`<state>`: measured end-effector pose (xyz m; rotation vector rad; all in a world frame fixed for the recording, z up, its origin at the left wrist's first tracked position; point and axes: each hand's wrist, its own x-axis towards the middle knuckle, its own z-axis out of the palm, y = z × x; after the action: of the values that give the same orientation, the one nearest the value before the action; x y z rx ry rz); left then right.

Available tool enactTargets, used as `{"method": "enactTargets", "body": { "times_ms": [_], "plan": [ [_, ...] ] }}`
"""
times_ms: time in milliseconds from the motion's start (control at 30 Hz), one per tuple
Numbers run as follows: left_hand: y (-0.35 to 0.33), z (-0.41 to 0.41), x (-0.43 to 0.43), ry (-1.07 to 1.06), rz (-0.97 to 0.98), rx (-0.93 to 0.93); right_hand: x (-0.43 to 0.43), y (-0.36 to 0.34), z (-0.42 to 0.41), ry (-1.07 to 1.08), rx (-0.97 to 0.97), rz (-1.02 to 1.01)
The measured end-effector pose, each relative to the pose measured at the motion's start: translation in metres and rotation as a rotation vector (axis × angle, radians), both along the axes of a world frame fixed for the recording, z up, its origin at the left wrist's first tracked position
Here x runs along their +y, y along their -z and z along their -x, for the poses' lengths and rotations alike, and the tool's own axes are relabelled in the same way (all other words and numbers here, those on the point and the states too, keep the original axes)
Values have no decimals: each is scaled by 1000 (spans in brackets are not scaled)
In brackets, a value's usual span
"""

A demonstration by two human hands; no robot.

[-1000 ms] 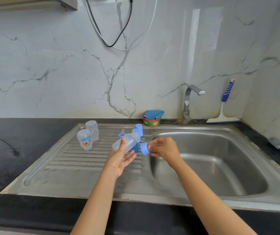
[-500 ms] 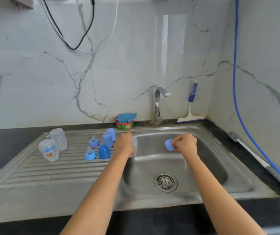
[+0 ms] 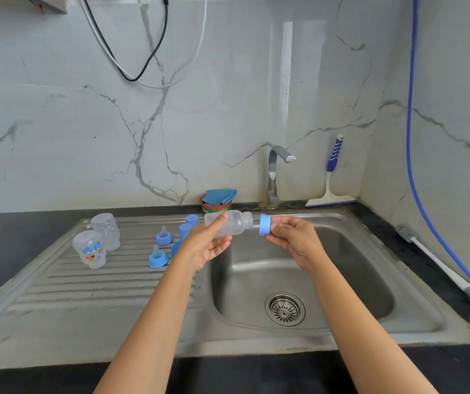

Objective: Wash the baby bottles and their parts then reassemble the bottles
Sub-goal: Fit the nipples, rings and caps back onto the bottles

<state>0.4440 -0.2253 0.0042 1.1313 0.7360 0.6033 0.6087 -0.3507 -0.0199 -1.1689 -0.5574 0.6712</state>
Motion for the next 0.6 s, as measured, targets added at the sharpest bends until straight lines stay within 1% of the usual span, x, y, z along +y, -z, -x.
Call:
{"method": "enactTargets", "body": {
  "times_ms": [167,333,433,600],
  "plan": [
    [6,15,3,2,111,-32,10,0,15,-75,18,-49],
    [8,22,4,-11,119,-11,16,-1,25,-147,12,-69],
    [10,25,5,-11,115,1,18,-4,28,-174,-32,-85],
    [12,31,7,-12,124,0,20,-7,31,-208,-126,-49]
  ]
}}
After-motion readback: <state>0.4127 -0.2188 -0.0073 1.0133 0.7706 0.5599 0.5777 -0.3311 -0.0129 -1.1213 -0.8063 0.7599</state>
